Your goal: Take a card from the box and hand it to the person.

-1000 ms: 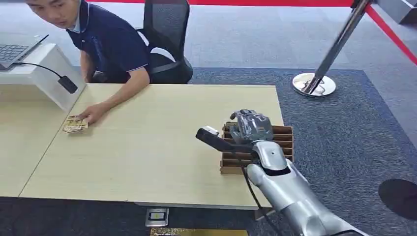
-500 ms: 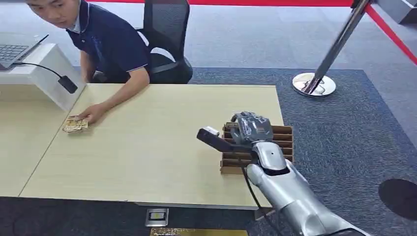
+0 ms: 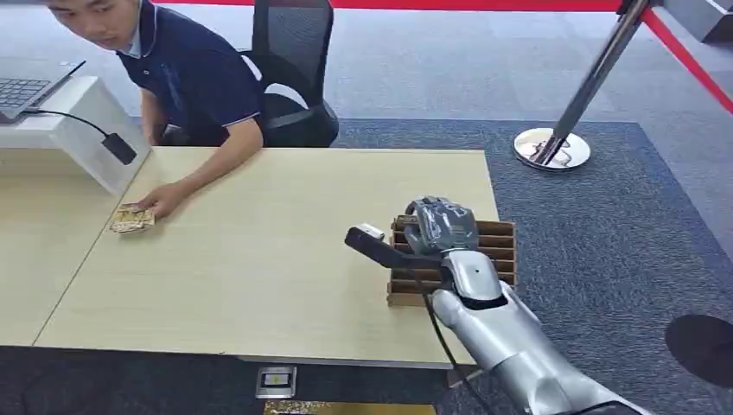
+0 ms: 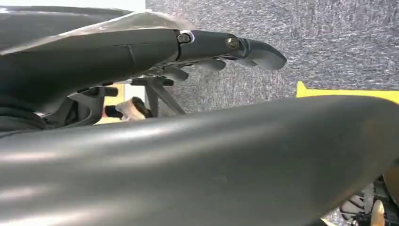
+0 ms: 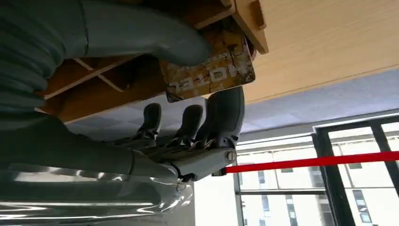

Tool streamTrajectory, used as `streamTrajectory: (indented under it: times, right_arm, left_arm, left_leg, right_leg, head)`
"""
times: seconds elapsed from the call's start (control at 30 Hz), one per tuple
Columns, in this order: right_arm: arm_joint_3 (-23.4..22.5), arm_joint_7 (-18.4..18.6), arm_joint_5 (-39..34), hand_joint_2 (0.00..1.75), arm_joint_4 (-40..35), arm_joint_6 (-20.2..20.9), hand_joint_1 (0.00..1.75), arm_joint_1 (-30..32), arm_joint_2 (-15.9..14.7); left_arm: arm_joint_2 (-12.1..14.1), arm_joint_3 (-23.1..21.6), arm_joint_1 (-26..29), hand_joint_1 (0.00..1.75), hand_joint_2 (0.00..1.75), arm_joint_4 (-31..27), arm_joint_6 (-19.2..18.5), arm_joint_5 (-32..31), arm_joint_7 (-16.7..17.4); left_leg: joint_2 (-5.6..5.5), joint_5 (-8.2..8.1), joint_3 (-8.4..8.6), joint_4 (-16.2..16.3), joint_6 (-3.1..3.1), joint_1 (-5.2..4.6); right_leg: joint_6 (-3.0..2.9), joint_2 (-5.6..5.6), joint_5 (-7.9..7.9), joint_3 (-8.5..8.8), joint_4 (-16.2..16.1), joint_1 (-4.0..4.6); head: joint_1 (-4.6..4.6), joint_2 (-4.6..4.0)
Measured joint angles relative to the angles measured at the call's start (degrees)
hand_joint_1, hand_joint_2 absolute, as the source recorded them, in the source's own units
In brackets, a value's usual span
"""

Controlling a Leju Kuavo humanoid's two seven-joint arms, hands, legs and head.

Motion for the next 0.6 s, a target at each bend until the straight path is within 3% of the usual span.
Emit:
streamTrajectory:
  times: [0.07,0.6]
  right_arm:
    - [0.0,0.04,0.26,1.75,-0.63,0.0,1.75,0.31,-0.04]
    - [0.0,-0.29,1.53,1.75,-7.54,0.48,1.75,2.91,-0.83]
  left_arm:
    - [0.0,0.0,0.0,0.0,0.0,0.0,0.0,0.0,-0.07]
    - [0.0,0.0,0.0,0.0,0.0,0.0,0.0,0.0,-0.09]
  left_leg:
    - [0.0,0.0,0.0,0.0,0.0,0.0]
    - [0.0,0.0,0.0,0.0,0.0,0.0]
  right_leg:
    - [0.0,0.0,0.0,0.0,0.0,0.0]
    - [0.0,0.0,0.0,0.0,0.0,0.0]
  head:
    - [0.0,0.0]
    - [0.0,0.0]
